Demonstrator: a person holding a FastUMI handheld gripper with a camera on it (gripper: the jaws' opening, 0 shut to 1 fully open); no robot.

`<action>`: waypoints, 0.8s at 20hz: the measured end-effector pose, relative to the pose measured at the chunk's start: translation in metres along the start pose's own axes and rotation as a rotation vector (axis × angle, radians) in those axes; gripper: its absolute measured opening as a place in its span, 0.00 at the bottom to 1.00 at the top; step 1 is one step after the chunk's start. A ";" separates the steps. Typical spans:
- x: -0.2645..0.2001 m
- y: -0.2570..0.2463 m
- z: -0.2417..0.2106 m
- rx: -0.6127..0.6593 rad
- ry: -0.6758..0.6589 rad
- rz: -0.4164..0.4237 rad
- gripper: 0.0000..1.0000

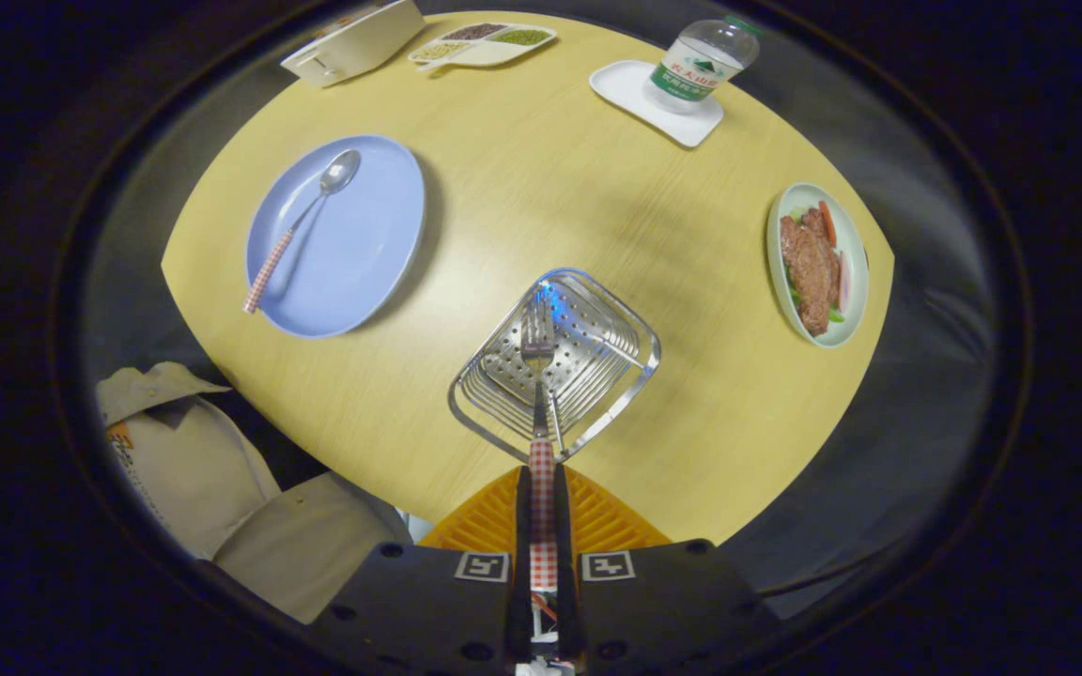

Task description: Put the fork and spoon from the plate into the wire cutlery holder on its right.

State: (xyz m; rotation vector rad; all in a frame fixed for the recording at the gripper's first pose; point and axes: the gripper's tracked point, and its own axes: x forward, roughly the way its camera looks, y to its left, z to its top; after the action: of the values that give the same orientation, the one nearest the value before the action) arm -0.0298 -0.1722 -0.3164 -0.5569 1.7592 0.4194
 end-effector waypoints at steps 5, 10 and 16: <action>0.002 -0.001 -0.002 -0.014 0.017 -0.009 0.14; 0.000 -0.002 -0.009 -0.028 0.029 -0.013 0.14; 0.003 -0.006 -0.009 -0.025 0.044 -0.031 0.14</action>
State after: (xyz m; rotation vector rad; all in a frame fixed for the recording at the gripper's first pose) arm -0.0345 -0.1822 -0.3171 -0.6148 1.7871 0.4101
